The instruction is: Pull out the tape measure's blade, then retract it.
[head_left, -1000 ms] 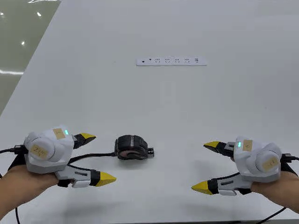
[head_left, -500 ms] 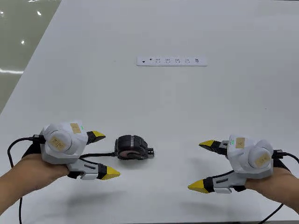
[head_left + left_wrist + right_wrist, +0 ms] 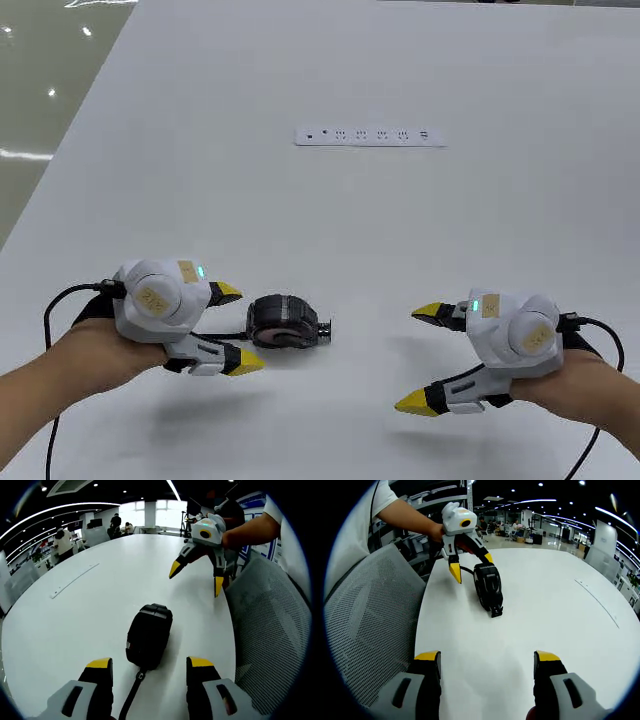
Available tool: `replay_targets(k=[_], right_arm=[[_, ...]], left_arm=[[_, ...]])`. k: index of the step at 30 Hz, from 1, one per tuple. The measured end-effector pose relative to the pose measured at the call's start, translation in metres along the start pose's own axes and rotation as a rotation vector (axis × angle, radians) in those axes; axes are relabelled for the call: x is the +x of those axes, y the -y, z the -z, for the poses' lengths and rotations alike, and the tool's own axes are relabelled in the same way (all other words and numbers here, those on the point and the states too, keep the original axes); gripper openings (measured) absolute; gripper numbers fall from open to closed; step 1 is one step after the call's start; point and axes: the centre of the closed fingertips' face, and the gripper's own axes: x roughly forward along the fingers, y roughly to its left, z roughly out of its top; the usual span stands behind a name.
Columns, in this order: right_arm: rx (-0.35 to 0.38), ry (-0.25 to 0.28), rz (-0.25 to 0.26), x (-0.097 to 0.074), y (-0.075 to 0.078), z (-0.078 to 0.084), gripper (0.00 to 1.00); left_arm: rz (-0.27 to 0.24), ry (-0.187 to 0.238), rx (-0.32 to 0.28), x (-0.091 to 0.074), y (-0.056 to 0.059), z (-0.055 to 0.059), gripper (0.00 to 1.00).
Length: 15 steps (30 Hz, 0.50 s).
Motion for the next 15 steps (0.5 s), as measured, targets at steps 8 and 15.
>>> replay_targets(k=[8, 15], right_arm=[[-0.01, -0.012, -0.018, 0.007, 0.004, -0.003, 0.72], [-0.02, -0.02, -0.035, 0.013, 0.006, -0.004, 0.72]], left_arm=[[0.016, -0.014, 0.017, 0.006, -0.005, -0.005, 0.54], [0.039, -0.031, 0.042, 0.012, -0.004, -0.009, 0.51]])
